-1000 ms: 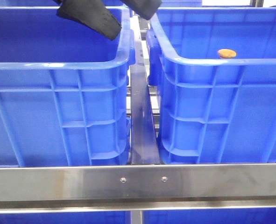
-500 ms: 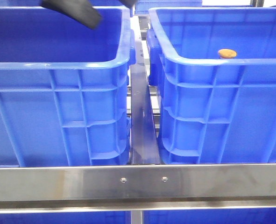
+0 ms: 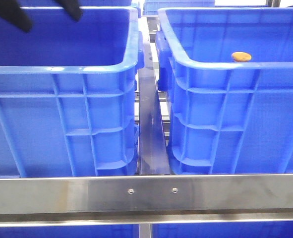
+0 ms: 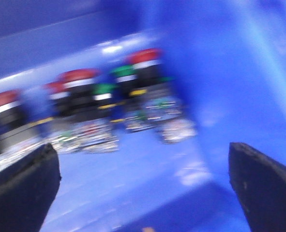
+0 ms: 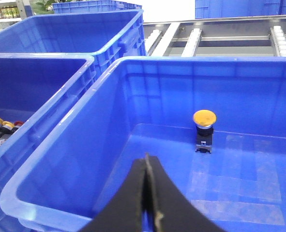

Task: Pick red and yellow buttons and place in box
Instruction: 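Move the left gripper down into the button crate over a red button, then grasp the red-capped button with the left gripper and lift it to center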

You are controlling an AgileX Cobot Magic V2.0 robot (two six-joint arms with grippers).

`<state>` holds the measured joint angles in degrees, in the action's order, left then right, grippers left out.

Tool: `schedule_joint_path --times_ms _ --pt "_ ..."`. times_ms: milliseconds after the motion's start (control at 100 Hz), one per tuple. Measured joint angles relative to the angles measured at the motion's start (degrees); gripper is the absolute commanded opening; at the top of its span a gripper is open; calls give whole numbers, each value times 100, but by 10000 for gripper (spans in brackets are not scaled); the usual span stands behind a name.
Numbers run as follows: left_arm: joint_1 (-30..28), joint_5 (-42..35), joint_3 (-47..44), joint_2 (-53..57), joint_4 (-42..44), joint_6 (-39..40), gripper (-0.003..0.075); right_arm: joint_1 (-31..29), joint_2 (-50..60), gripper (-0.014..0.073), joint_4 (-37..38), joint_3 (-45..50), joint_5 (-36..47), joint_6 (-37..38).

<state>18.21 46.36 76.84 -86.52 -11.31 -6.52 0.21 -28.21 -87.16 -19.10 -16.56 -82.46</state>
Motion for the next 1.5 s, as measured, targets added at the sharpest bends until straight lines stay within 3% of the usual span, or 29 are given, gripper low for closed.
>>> schedule_joint_path --times_ms 140,340,1500 --pt "0 0 11 -25 745 779 661 0 0 -70 0 0 0 0" --pt "0 21 23 -365 921 1214 661 0 0 -70 0 0 0 0" --pt "0 -464 514 -2007 922 1275 640 0 0 -70 0 0 -4 0"
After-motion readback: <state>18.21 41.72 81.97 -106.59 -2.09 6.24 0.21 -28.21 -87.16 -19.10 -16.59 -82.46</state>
